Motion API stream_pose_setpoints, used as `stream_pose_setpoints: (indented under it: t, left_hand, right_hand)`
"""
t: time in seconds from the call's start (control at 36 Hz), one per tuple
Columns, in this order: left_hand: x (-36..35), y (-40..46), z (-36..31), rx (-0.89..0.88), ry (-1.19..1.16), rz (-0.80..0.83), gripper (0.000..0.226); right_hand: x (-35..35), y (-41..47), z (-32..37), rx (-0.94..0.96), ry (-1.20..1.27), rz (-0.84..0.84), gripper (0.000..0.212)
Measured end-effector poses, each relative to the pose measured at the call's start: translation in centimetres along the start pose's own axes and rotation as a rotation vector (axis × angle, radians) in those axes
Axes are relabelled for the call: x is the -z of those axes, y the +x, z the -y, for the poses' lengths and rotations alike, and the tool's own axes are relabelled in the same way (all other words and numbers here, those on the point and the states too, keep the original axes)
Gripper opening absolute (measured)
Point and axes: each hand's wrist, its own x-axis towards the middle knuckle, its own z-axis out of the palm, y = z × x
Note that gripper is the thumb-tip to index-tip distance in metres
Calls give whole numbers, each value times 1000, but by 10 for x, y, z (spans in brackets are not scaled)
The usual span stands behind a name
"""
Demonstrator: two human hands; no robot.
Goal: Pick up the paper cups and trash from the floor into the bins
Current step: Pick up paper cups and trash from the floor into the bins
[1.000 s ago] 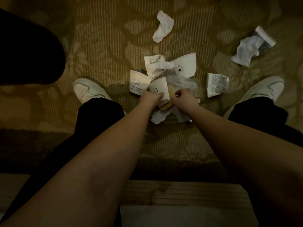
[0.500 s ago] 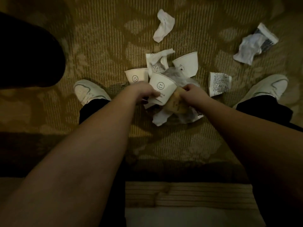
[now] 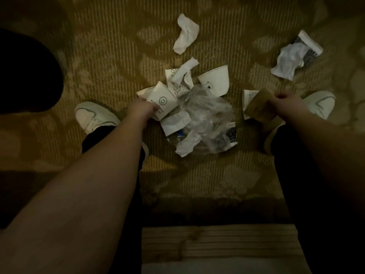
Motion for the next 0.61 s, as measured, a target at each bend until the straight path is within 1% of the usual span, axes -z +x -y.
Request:
stream_pose_setpoints:
  t: [0.08,0.17,0.25,0.31,0.36,0.42,0.53,0.61]
  left_hand:
    - [-8,0,-1,-11,-64,-34,52]
    - [-13,-4,-5,-4,-127,-50,55]
    - [-18,0,-4,-31,-125,-115,55]
    - [-21,1,-4,-41,-125,-168,57]
    - [-23,3,-4,-35,-98,-227,65]
    - [-25,3,-5,-30,-101,-267,71]
    - [-29,7,-7,-5,-196,-265,76]
    - [-33,14,-5,7,-196,-265,78]
  right_hand:
    - [-8,6,-6,-29,1,-41,26]
    - [-18,18,-6,-50,-14,-15,38]
    - [-27,25,-4,-40,-10,-6,45]
    - [-31,29,-5,-34,3,-7,41]
    - [-34,31,-5,-27,11,-4,38]
    - [-36,33,-7,-20,17,2,41]
    - [-43,38,-13,21,9,13,55]
    - [-49,40,-17,32,6,-7,82]
